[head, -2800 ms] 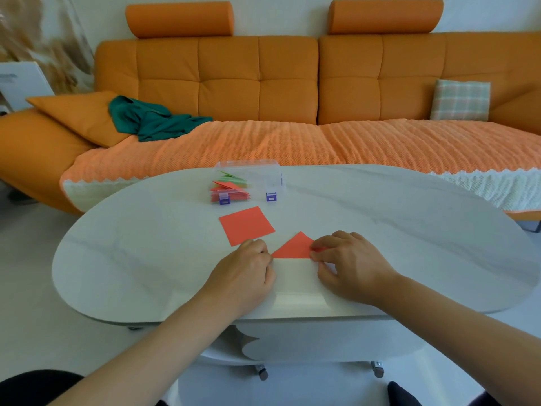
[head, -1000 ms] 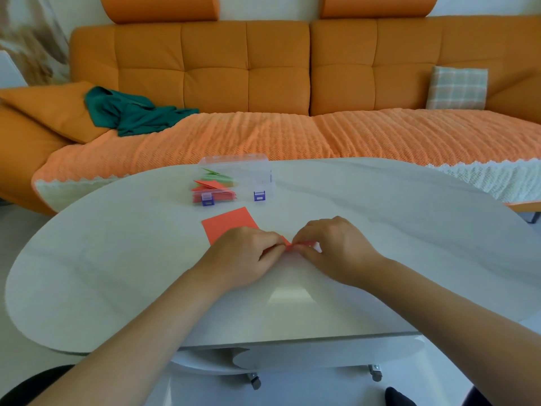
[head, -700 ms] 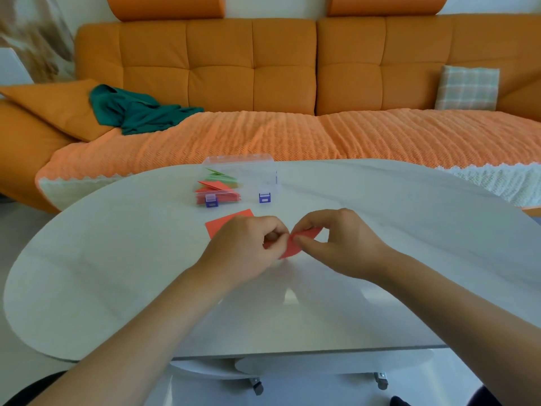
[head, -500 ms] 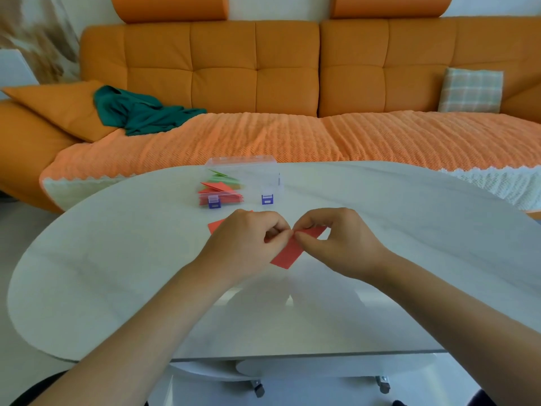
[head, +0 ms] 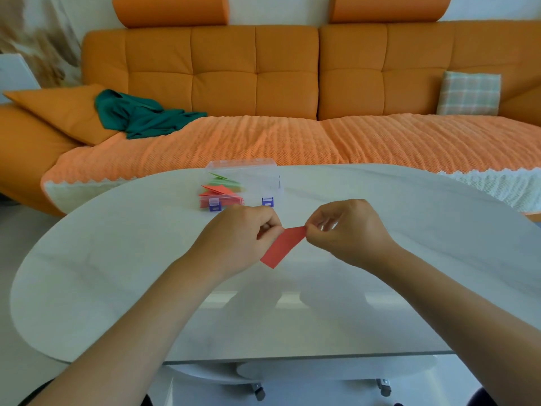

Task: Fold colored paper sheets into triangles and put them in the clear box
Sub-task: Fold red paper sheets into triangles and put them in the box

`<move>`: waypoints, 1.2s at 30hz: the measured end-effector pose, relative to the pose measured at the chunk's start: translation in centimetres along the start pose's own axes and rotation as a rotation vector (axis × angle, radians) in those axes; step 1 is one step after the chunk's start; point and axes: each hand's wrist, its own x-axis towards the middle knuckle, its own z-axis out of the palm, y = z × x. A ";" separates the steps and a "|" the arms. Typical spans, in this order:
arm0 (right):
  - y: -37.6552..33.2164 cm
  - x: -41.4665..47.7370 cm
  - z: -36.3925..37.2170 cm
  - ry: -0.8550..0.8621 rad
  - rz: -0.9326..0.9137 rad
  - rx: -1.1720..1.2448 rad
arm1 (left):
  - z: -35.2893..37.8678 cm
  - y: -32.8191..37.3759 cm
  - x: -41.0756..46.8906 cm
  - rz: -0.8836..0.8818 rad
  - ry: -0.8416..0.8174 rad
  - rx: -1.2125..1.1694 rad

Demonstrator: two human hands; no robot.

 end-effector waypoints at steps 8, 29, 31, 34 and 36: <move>0.7 0.3 -0.3 -0.003 0.001 0.061 | -0.2 -0.8 0.0 -0.019 0.037 0.004; 0.8 1.2 -0.2 0.094 -0.117 -0.056 | -1.4 -1.5 0.2 -0.108 0.012 -0.010; 1.2 1.5 -0.5 0.107 -0.067 -0.056 | -2.0 -2.4 0.2 -0.141 -0.010 0.074; 1.6 1.7 -0.7 0.058 -0.018 -0.019 | -2.7 -3.8 0.2 -0.202 -0.005 0.145; 1.3 1.6 -0.7 -0.035 -0.026 0.050 | -2.7 -3.8 0.1 -0.182 0.051 0.097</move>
